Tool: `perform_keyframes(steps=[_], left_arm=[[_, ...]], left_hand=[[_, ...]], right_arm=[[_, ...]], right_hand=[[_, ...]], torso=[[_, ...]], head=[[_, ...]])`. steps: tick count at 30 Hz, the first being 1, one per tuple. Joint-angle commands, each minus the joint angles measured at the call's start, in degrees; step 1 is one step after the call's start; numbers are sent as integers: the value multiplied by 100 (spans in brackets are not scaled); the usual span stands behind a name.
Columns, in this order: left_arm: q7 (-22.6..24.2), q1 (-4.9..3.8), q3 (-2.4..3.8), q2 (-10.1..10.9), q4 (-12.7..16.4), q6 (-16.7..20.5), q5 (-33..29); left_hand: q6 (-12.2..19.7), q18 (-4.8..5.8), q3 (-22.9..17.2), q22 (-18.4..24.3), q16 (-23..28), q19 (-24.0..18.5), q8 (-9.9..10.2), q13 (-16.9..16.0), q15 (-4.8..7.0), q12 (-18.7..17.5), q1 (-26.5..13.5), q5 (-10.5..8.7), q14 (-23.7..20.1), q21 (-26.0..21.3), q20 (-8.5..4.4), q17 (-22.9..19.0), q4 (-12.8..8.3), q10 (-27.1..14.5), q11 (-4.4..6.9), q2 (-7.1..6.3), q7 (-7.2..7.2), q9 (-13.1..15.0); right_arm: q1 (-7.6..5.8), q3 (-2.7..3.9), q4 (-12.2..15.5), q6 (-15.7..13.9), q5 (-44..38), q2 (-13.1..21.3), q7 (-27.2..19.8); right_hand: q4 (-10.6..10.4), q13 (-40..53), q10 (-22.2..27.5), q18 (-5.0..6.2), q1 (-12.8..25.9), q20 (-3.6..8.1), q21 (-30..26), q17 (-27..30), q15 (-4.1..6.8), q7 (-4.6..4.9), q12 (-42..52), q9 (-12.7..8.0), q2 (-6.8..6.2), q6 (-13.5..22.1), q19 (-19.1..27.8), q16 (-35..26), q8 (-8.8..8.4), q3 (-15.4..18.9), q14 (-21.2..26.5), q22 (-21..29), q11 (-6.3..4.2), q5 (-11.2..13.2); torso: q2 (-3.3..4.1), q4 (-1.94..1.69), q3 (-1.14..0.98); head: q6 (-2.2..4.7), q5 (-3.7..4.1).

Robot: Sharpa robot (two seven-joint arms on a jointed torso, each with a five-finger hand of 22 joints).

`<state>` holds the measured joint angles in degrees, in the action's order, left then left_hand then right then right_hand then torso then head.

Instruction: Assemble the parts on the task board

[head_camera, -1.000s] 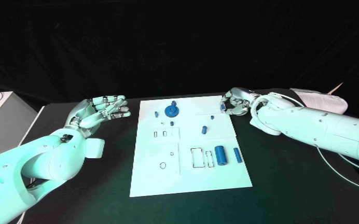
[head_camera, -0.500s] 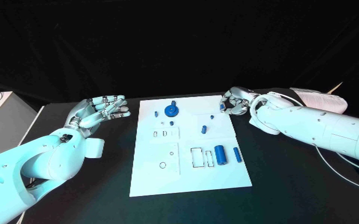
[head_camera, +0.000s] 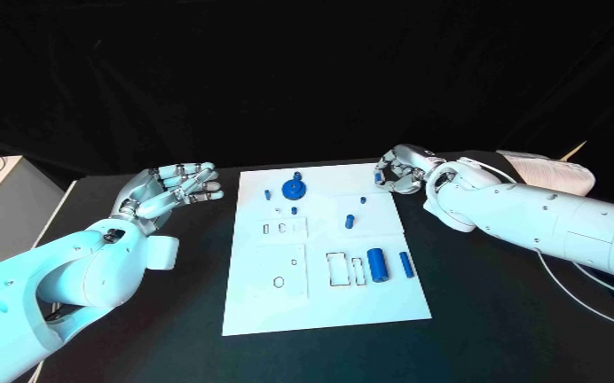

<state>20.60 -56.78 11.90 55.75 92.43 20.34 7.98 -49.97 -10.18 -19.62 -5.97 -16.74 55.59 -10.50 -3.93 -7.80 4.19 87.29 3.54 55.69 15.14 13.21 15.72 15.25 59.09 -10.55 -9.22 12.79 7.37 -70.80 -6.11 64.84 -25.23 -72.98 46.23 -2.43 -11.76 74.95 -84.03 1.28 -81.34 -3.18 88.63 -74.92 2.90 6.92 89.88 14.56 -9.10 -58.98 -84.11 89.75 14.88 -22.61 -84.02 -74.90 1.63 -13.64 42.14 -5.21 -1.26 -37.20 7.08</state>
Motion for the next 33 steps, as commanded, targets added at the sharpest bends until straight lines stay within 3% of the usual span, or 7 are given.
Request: perform_keyframes(steps=[1,12,20,24,28,30,33], left_arm=[[27,0,5,-1,9,-91,4],[-58,2,4,-57,-36,-56,17],[-135,2,4,-106,-59,-55,104],[-191,2,4,-130,-66,-37,212],[-247,3,4,-157,-73,-35,317],[-270,3,4,-166,-77,-34,348],[-305,3,3,-175,-82,-35,397]], left_hand=[[15,-27,-44,8,-21,-12,17,4,4,-35,-3,-25,-44,26,18,6,5,35,5,-39,96,-9],[4,-34,-72,5,-58,16,17,1,16,-33,-7,-25,2,50,9,46,-3,47,7,-43,101,-9],[-74,-32,-183,-132,-529,336,0,-29,161,32,-54,-23,374,372,-147,359,-41,286,100,-93,41,-4],[-123,-14,-290,-419,-1365,604,-14,-66,305,124,-88,-17,616,898,-323,904,-100,523,188,-156,-6,2],[-199,-4,-468,-1004,-2699,720,-141,-141,413,334,-159,-16,449,1853,-476,1796,-147,679,293,-232,-69,42],[-215,-13,-554,-1309,-3304,745,-217,-230,470,505,-192,-16,490,2339,-522,2151,-162,778,346,-241,-106,68],[-241,-22,-612,-1596,-3784,716,-317,-365,518,731,-218,-22,522,2789,-548,2412,-198,876,390,-265,-148,105]], right_arm=[[-9,7,227,-465,-126,34,197],[-94,18,1598,-775,-523,-101,1205],[-56,-11,2147,-652,-874,-530,1959],[-1,-62,2207,-461,-1069,-779,2284],[139,-100,2202,-336,-1232,-992,2552],[193,-109,2187,-300,-1278,-1076,2631],[251,-120,2154,-269,-1351,-1175,2744]], right_hand=[[8,1505,-597,-85,-6,33,12,-1508,49,-138,12,139,63,-141,-518,25,145,-16,-598,-1368,-25,-15],[40,1505,-597,-80,15,30,-3,-1508,18,-126,12,151,34,-97,-510,25,166,-26,-598,-1351,-37,-16],[70,1505,-597,-76,23,15,-17,-1508,-6,-109,12,159,20,-63,-503,25,180,-47,-598,-1336,-24,-32],[80,1505,-597,-74,40,6,-22,-1508,-16,-99,12,162,3,-46,-501,25,188,-48,-598,-1331,-16,-24],[85,1505,-597,-72,100,-13,-28,-1508,-37,-80,12,168,-47,-12,-498,25,203,-41,-598,-1324,3,6],[85,1505,-597,-72,102,-14,-30,-1508,-38,-79,12,168,-49,-11,-497,25,204,-40,-598,-1323,3,6],[89,1505,-597,-66,106,-17,-48,-1508,-43,-77,12,169,-54,-5,-487,25,205,-43,-598,-1303,4,4]], torso=[[-10,16,8],[-41,23,43],[-59,24,63],[-60,26,66],[-65,22,82],[-56,16,73],[-57,17,70]], head=[[3,-17],[2,-60],[-24,-100],[-36,-106],[-38,-121],[-38,-132],[-53,-124]])
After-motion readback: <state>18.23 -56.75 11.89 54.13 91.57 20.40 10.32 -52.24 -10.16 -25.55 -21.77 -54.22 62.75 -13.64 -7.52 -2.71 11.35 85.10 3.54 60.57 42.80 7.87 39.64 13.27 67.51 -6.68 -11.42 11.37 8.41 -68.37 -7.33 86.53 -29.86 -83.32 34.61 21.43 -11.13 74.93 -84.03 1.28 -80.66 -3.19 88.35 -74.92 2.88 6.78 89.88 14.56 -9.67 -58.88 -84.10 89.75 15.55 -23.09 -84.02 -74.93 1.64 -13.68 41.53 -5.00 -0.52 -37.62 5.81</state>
